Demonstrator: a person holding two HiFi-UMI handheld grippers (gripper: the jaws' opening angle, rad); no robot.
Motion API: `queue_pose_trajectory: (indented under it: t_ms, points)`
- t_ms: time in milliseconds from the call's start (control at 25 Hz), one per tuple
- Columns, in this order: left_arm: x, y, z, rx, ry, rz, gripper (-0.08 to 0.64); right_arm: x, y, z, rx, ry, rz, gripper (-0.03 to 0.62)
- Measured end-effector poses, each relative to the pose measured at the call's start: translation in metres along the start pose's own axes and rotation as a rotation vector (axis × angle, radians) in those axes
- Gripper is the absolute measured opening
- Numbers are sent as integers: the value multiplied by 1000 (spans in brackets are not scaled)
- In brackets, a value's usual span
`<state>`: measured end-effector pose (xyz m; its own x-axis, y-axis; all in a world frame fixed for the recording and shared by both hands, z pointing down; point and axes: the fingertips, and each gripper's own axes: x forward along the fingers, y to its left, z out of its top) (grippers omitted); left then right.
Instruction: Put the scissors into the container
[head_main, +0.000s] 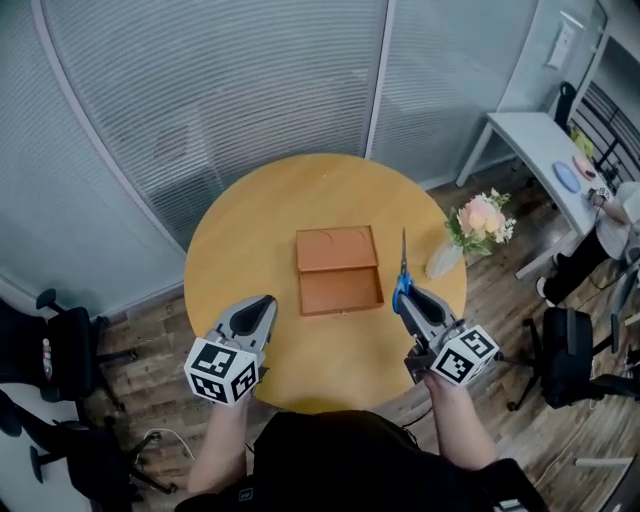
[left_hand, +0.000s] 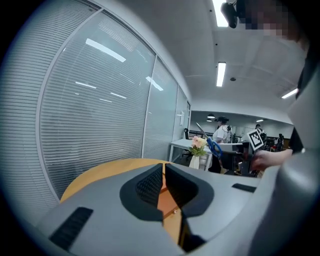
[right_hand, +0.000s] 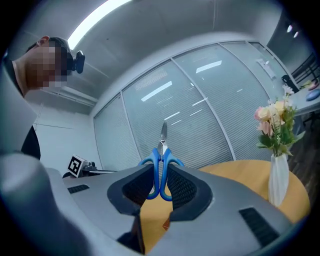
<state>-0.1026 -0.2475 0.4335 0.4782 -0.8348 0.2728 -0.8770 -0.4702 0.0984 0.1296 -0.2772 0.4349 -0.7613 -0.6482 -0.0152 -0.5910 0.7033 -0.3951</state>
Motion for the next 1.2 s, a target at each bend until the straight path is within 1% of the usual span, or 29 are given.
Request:
queue_pose_trajectory:
  t_ms: [120, 200, 280, 440, 560, 800, 960, 1200]
  points:
    - [19, 6, 7, 17, 9, 11, 26, 4, -22, -4, 5, 26, -3, 98]
    - [26, 8, 8, 18, 19, 10, 26, 6, -35, -8, 32, 30, -18, 98]
    - [33, 10, 4, 13, 38, 0, 26, 9, -42, -14, 49, 37, -31, 98]
    - [48, 22, -9, -11, 69, -27, 26, 25, -60, -23, 48, 58, -69, 98]
    - [54, 29, -17, -20, 89, -48, 26, 39, -63, -26, 44, 67, -86, 98]
    - [69, 37, -26, -36, 104, -92, 26, 64, -66, -38, 10, 130, -93, 98]
    - [73, 40, -36, -55, 117, -104, 26, 82, -70, -62, -18, 205, -75, 98]
    - [73, 47, -50, -85, 143, -107, 26, 112, -93, -123, -81, 404, -52, 98]
